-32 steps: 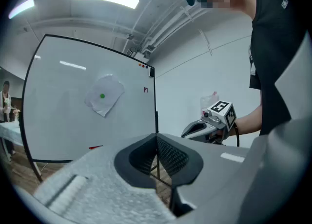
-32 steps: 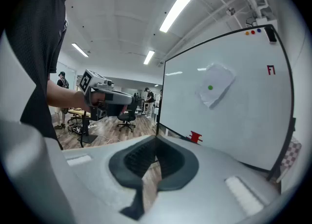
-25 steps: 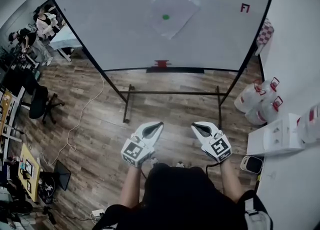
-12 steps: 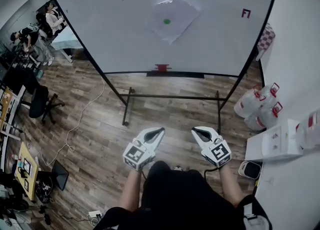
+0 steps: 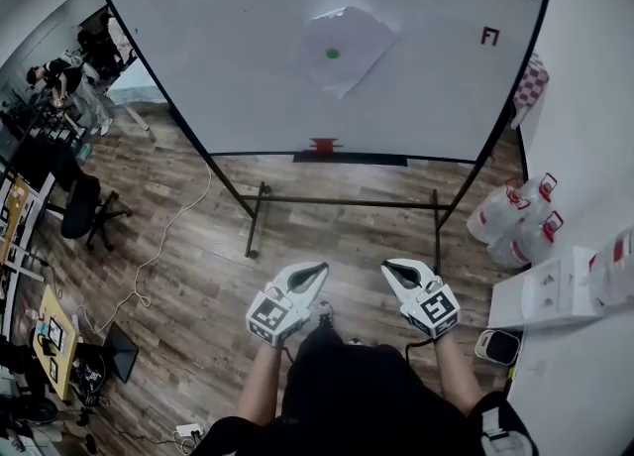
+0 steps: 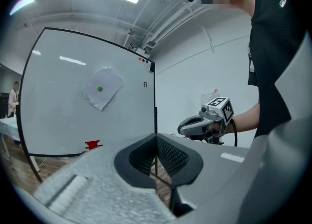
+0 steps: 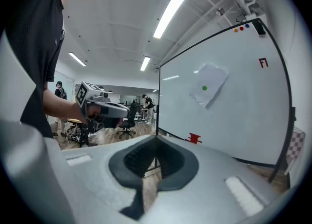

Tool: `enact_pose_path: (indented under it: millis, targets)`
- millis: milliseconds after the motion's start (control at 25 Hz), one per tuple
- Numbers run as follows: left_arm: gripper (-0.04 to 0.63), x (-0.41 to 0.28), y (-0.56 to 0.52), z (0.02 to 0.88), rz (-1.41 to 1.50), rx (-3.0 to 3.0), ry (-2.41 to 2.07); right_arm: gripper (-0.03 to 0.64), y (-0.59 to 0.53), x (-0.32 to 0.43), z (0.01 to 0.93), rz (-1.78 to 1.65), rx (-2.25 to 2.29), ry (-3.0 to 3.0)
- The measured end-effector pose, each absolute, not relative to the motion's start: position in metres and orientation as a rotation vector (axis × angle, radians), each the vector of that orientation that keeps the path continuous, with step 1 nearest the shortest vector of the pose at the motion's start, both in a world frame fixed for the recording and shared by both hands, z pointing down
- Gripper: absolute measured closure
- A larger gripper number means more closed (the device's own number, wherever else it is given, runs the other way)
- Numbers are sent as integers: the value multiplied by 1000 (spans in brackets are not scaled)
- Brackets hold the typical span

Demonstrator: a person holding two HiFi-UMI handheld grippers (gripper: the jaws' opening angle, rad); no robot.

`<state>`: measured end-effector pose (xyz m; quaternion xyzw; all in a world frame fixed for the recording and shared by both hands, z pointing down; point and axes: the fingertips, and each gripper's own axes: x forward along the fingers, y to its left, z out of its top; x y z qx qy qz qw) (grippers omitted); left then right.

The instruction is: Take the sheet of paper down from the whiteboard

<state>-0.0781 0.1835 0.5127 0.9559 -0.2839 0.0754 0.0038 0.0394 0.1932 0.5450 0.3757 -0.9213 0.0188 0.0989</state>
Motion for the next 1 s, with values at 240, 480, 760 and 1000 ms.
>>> enact_pose_path:
  millis: [240, 480, 760, 1000]
  targets:
    - [585, -80, 165, 513, 227, 2989, -887, 612, 178, 40, 552, 85, 1121, -2701]
    - [584, -73, 138, 518, 229, 2992, -843, 612, 157, 44, 560, 118, 1127, -2680]
    - [585, -70, 92, 520, 223, 3001, -800, 612, 118, 45, 565, 145, 1159, -2655]
    - [584, -67, 45, 520, 222, 3006, -769, 612, 74, 44, 560, 123, 1173, -2639]
